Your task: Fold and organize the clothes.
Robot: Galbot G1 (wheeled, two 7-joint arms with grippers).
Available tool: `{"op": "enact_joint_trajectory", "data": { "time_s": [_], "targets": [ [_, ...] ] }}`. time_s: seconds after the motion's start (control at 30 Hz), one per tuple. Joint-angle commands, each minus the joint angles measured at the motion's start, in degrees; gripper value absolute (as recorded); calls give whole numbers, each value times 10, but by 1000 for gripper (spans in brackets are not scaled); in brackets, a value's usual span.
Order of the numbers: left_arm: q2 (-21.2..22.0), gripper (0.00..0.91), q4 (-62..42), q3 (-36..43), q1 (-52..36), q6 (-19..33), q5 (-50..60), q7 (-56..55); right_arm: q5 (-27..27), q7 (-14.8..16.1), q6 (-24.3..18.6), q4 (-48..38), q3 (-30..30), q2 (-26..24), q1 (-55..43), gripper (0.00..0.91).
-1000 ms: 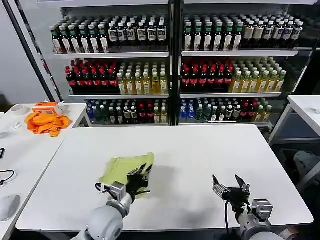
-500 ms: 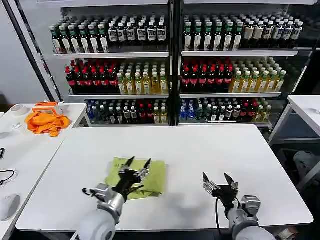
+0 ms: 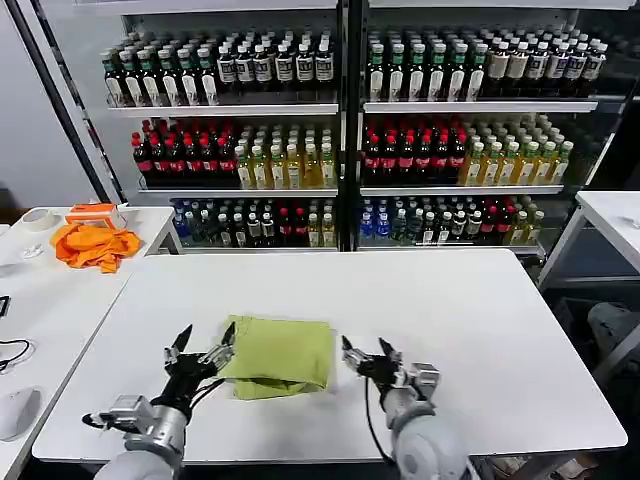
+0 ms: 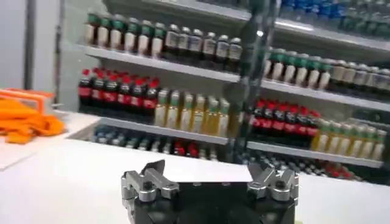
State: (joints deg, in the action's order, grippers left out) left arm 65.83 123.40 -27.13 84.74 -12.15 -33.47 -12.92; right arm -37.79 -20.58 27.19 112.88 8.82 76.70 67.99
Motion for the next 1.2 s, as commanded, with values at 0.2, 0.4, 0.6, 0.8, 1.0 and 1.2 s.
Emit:
{"op": "enact_joint_trajectory", "data": {
  "time_s": [0.2, 0.4, 0.6, 0.8, 1.0, 1.2],
  "targets": [
    [17, 907, 13, -53, 45, 8, 1, -5, -16, -2, 0, -144, -98, 69, -103, 907],
    [18, 907, 12, -54, 48, 8, 1, -5, 3, -8, -2, -150, -107, 68, -94, 635],
    [16, 907, 8, -51, 42, 8, 0, -7, 5, -12, -2, -146, -103, 66, -88, 0],
    [18, 907, 7, -43, 39, 7, 0, -7, 19, -6, -7, -134, -99, 50, -78, 0],
    [18, 907, 7, -41, 40, 7, 0, -7, 33, 0, -1, -122, -87, 24, -77, 0],
    [20, 907, 8, -38, 40, 8, 0, -6, 33, 9, 6, -106, -64, -9, -79, 0]
  ]
}}
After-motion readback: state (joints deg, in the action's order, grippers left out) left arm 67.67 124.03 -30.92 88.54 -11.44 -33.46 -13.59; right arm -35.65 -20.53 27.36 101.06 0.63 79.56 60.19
